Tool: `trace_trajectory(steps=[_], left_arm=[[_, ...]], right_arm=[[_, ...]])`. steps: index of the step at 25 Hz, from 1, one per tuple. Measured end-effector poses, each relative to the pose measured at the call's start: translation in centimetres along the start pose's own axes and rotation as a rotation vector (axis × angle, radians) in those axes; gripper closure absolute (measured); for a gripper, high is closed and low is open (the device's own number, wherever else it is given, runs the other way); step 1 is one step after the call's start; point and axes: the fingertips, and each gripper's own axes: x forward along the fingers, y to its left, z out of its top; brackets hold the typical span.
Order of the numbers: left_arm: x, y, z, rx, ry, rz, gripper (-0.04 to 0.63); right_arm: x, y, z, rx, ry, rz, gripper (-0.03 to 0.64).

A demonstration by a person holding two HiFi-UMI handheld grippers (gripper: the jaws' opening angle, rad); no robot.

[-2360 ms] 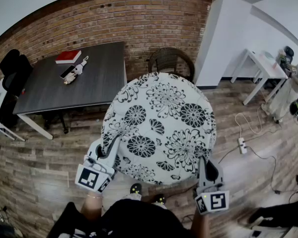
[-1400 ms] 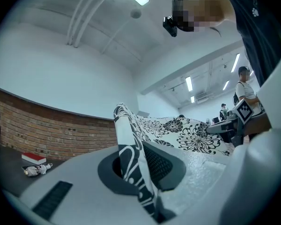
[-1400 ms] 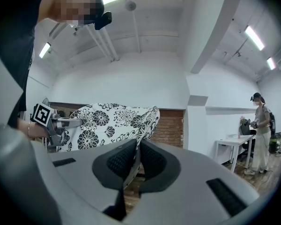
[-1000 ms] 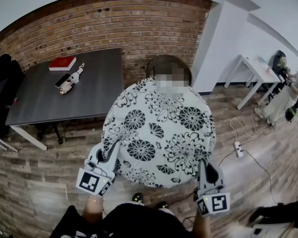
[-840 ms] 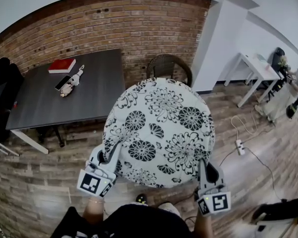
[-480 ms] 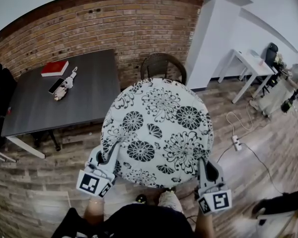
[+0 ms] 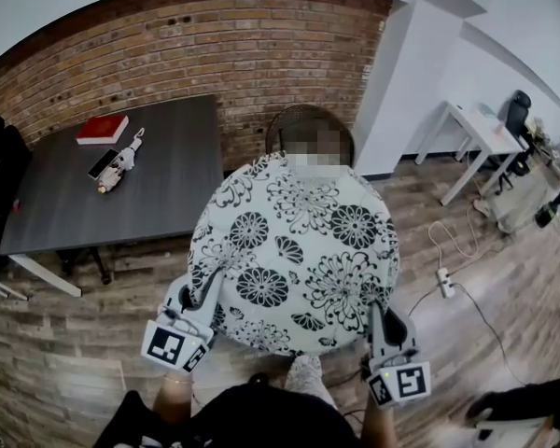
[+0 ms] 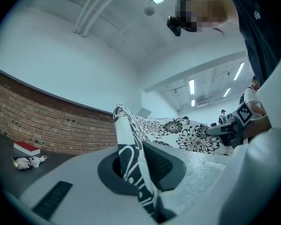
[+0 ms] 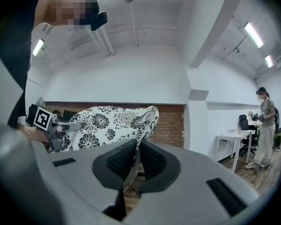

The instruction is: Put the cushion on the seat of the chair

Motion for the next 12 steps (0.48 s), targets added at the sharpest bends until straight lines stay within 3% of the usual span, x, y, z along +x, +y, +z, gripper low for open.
trace_trajectory(steps=[8, 12], left_arm=[[-0.19, -0.45, 0.70, 0.034, 0.003, 0.021, 0.583], [0.04, -0.11, 0.21, 0.012, -0.005, 0.001, 0.583]], right_arm=[[0.21, -0.29, 0.25, 0.027, -0.032, 0.021, 0.598], [0.04, 0.13, 0.22, 0.024, -0.030, 0.003, 0.598]])
